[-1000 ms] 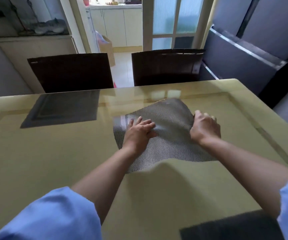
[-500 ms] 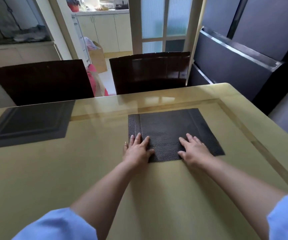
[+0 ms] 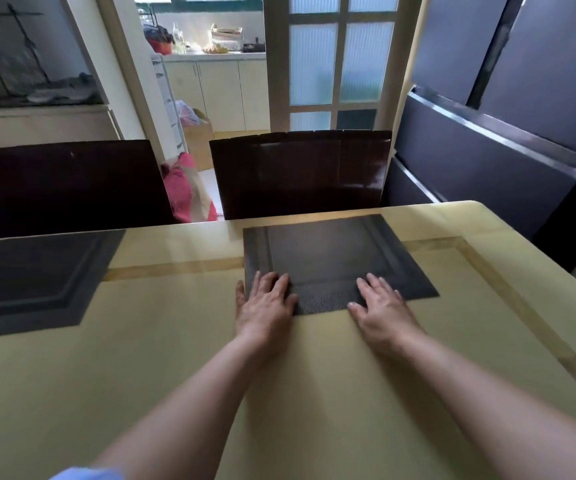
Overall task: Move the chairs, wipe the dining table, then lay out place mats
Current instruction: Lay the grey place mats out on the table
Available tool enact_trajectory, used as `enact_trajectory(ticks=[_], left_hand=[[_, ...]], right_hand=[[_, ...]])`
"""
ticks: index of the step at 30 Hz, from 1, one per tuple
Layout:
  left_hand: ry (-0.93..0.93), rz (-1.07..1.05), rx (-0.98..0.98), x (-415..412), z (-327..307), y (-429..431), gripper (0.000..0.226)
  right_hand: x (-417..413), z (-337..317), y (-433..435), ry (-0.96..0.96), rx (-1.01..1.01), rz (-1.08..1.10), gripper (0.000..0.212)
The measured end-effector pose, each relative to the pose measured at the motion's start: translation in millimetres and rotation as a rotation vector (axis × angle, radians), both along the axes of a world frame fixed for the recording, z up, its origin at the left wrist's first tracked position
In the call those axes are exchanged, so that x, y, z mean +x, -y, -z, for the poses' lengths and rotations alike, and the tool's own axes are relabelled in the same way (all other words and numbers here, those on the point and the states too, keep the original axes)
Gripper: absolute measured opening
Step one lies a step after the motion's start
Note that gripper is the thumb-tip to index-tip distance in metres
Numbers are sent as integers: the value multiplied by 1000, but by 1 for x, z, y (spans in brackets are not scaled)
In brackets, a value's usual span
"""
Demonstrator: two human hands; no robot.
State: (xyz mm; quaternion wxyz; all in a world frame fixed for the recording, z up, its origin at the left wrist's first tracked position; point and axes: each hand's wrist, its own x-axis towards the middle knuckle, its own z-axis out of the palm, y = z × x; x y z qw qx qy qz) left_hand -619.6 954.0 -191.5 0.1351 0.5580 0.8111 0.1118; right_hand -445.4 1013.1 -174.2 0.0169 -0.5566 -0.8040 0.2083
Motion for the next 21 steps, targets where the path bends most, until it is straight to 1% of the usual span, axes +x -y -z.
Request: enact_trajectory(ticks=[2, 4, 7, 11, 16, 18, 21], left_hand=[[-28, -34, 40, -8, 3, -11, 50], [-24, -70, 104, -12, 9, -20, 47], [-20, -81, 153, -12, 8, -22, 42], [-14, -86, 157, -11, 6, -17, 49], [22, -60, 158, 5, -12, 20, 53], [25, -22, 189, 10, -25, 38, 51], [93, -22, 206, 16, -50, 65, 47]], right_hand=[[-1, 3, -7, -101, 47, 12, 56], [-1, 9, -10, -154, 109, 11, 52], [0, 12, -10, -155, 163, 4, 50], [-2, 14, -8, -165, 181, -11, 51], [0, 0, 4, -208, 137, 1, 51], [-2, -13, 22, -258, 120, -6, 50], [1, -38, 57, -367, 142, -33, 46]])
